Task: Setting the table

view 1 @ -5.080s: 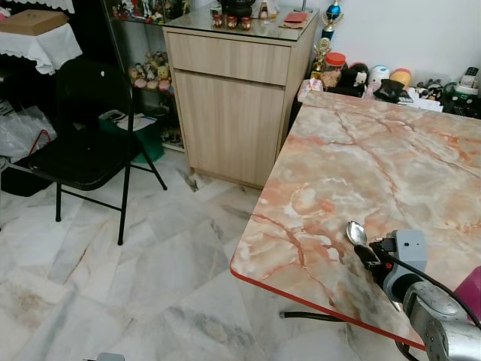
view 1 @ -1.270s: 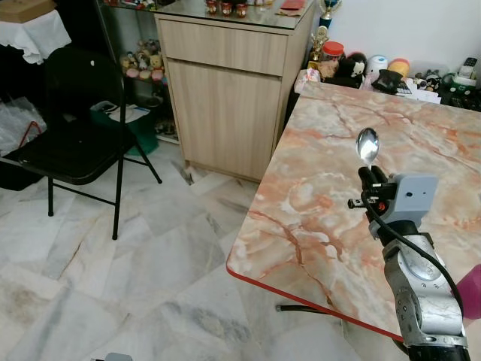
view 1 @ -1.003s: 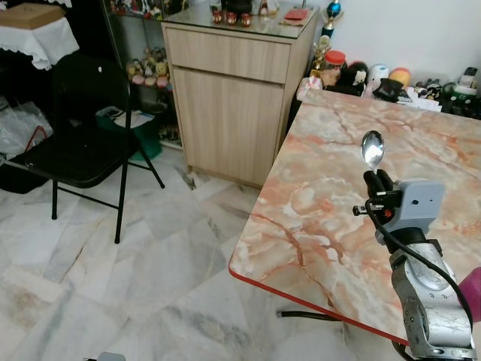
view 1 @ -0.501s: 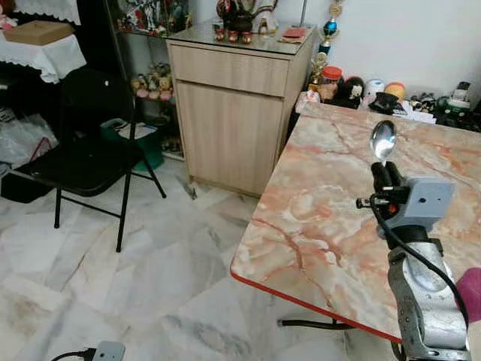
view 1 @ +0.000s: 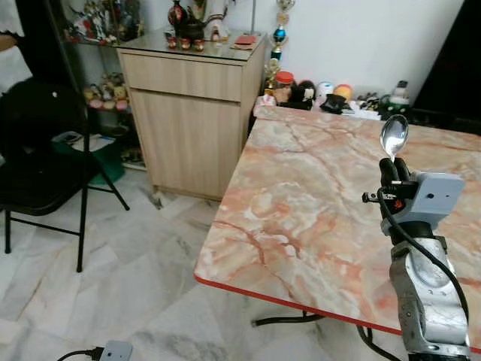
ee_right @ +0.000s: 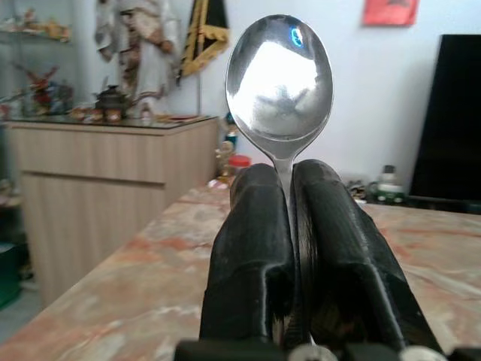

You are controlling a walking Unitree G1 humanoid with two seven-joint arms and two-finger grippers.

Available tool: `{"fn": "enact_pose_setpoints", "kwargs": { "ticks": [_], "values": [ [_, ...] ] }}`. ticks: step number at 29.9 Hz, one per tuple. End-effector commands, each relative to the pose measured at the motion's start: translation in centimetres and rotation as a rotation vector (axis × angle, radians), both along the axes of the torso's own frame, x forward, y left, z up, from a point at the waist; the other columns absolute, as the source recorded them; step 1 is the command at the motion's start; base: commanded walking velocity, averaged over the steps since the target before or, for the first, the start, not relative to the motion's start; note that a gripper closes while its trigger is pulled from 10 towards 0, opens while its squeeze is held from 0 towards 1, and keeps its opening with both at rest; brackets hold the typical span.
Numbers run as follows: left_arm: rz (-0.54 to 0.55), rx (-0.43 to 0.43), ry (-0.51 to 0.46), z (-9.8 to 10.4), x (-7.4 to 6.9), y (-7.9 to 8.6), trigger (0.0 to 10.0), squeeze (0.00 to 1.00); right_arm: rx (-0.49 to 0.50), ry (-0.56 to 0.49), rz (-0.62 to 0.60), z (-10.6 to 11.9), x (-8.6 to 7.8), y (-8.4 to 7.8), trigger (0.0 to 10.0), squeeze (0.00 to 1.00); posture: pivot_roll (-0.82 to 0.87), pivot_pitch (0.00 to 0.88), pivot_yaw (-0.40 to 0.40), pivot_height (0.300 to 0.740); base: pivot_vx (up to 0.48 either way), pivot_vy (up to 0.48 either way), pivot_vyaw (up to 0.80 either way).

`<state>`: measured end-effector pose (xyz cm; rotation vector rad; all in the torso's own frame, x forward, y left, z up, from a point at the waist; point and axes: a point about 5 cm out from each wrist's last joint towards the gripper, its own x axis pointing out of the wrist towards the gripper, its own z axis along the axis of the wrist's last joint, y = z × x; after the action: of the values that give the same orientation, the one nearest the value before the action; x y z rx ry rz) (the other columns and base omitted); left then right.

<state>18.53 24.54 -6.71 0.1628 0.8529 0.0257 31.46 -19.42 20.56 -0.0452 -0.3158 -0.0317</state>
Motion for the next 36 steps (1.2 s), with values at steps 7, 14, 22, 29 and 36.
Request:
{"fn": "enact_pose_setpoints", "kwargs": {
  "ticks": [7,14,22,29,36],
  "values": [
    [-0.007,0.02,0.064,-0.7,-1.7,0.4,10.0,0.0,0.011,0.016,-0.002,-0.3,-0.1,-0.1,10.0,0.0,-0.04,0.044,-0.005,0.74,0.0,-0.206,0.0],
    [-0.018,0.03,0.066,-0.7,-1.6,0.5,10.0,0.0,0.012,0.033,0.0,-0.7,0.0,0.2,10.0,0.0,-0.03,0.049,0.003,0.74,0.0,-0.274,0.0],
    [-0.014,0.032,0.068,-0.7,-1.7,0.7,10.0,0.0,0.024,0.022,-0.016,-0.6,-0.1,-0.2,10.0,0.0,-0.03,0.051,0.008,0.74,0.0,-0.48,0.0],
    [-0.01,0.033,0.077,-0.8,-1.9,0.8,10.0,0.0,0.032,0.013,-0.021,-0.4,-0.1,-0.3,10.0,0.0,-0.03,0.052,0.008,0.74,0.0,-0.137,-0.46],
    [-0.01,0.032,0.08,-0.9,-2.1,0.7,10.0,0.0,0.033,-0.004,-0.019,-0.2,-0.1,-0.1,10.0,0.0,-0.02,0.054,0.005,0.74,0.0,-0.206,-0.11]
  ]
}}
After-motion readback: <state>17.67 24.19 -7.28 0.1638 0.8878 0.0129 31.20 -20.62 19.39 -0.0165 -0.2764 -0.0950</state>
